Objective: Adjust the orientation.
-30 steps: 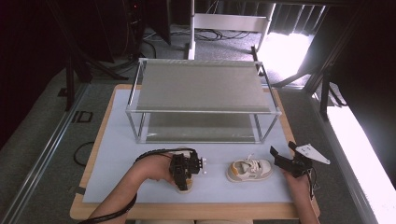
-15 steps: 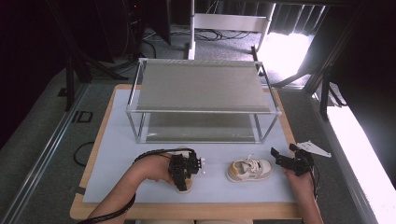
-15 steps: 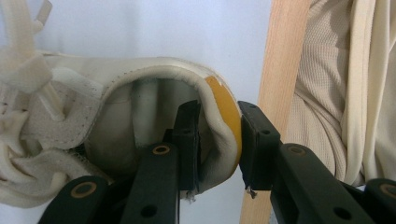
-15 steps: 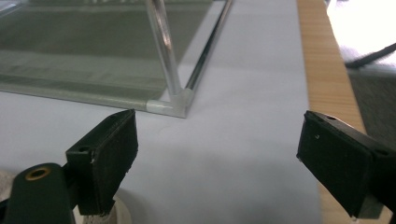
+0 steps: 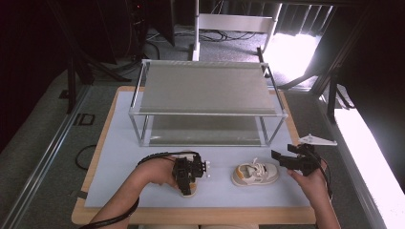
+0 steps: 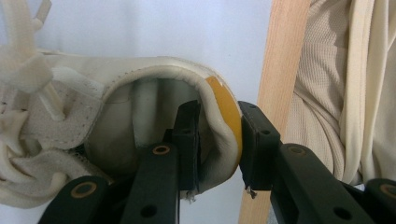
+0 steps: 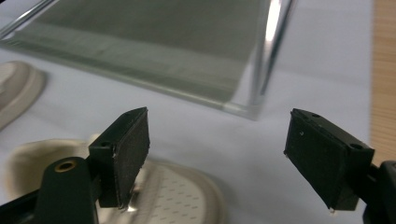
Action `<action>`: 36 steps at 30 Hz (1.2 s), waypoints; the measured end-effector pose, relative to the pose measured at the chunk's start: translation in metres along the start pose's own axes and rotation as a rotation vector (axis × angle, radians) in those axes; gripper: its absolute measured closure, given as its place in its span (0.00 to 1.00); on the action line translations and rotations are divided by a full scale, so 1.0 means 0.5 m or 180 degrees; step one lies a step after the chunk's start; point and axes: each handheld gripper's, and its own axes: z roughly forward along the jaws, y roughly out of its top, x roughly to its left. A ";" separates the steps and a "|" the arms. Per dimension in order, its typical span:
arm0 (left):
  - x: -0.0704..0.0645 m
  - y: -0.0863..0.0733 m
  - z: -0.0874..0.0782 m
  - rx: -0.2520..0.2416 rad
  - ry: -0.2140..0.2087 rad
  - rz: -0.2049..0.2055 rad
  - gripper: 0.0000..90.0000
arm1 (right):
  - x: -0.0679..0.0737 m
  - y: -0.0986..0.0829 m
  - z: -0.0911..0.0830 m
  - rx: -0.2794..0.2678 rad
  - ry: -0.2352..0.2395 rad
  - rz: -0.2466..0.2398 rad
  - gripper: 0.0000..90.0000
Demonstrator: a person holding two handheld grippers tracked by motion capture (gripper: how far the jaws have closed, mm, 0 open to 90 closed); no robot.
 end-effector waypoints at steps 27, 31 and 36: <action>0.003 0.005 0.001 0.0040 -0.0038 -0.0023 0.78 | 0.202 0.101 0.028 0.1508 0.0877 -0.0316 0.54; 0.003 0.004 0.001 0.0036 -0.0037 -0.0021 0.78 | 0.212 0.102 0.051 0.1675 0.0853 -0.0300 0.56; 0.004 0.003 0.001 0.0030 -0.0039 -0.0029 0.78 | 0.218 0.093 0.096 0.1997 0.0810 -0.0238 0.60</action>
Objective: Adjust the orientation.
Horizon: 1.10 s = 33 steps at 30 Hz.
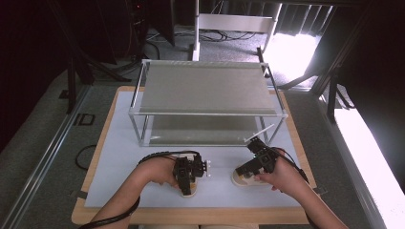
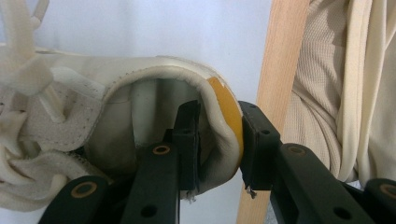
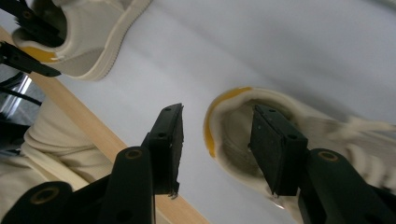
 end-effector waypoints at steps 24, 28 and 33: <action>0.003 0.000 0.000 0.0000 -0.0021 -0.0005 0.78 | 0.018 0.012 0.071 0.0604 -0.0099 -0.0364 0.89; 0.003 0.001 0.000 0.0018 -0.0028 0.0001 0.78 | 0.036 0.001 0.069 0.0643 -0.0118 -0.0909 0.89; 0.002 0.001 0.000 0.0011 -0.0031 -0.0009 0.78 | 0.065 -0.017 0.065 0.0726 -0.0124 -0.1889 0.88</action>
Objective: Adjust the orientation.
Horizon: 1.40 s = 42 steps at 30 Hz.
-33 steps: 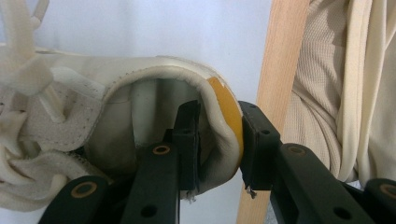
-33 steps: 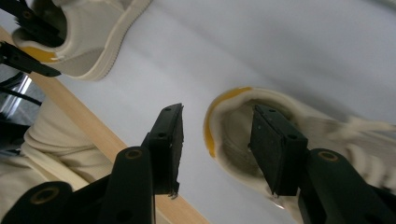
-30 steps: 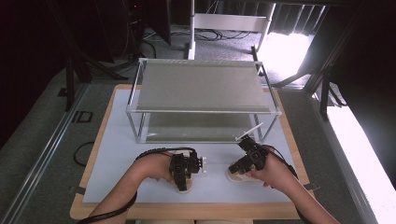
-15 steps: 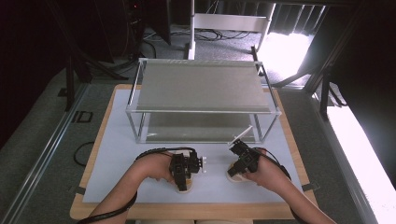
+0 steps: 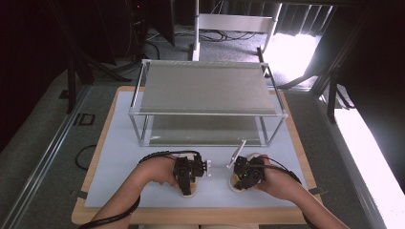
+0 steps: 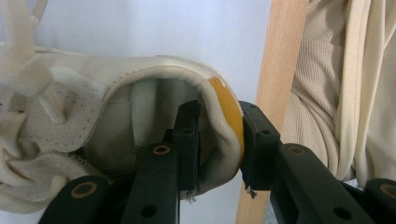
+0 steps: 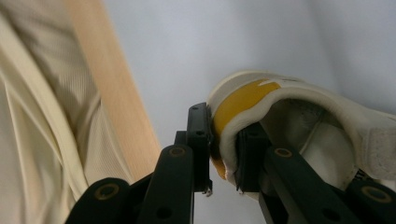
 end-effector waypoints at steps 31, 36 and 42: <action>0.002 -0.002 0.003 -0.0021 -0.0037 -0.0029 0.78 | 0.035 0.006 0.011 0.0476 0.0007 -0.0456 0.69; 0.003 -0.002 0.003 -0.0022 -0.0040 -0.0021 0.78 | 0.039 0.004 0.007 0.0607 0.0150 -0.0739 0.83; 0.005 -0.002 0.003 -0.0032 -0.0063 -0.0055 0.78 | 0.037 -0.002 0.000 0.0600 0.0038 -0.1153 0.84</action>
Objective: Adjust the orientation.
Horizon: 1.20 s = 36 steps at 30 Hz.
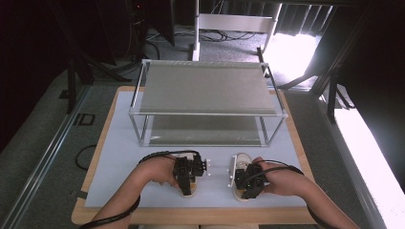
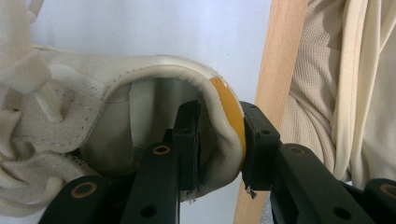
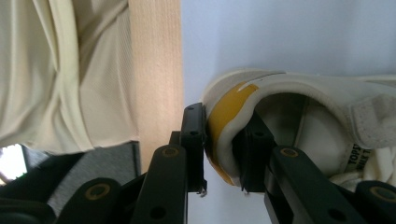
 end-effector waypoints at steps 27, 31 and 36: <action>-0.017 -0.018 -0.004 -0.0173 0.0254 -0.0157 0.68 | -0.014 -0.012 -0.022 -0.0417 -0.0157 0.0392 0.67; -0.010 -0.020 0.014 -0.0180 0.0163 -0.0197 0.70 | -0.014 -0.013 -0.004 -0.0289 -0.0132 0.0442 0.69; -0.007 -0.020 0.018 -0.0216 0.0077 -0.0082 0.78 | -0.015 -0.014 0.006 -0.0233 -0.0047 0.0455 0.78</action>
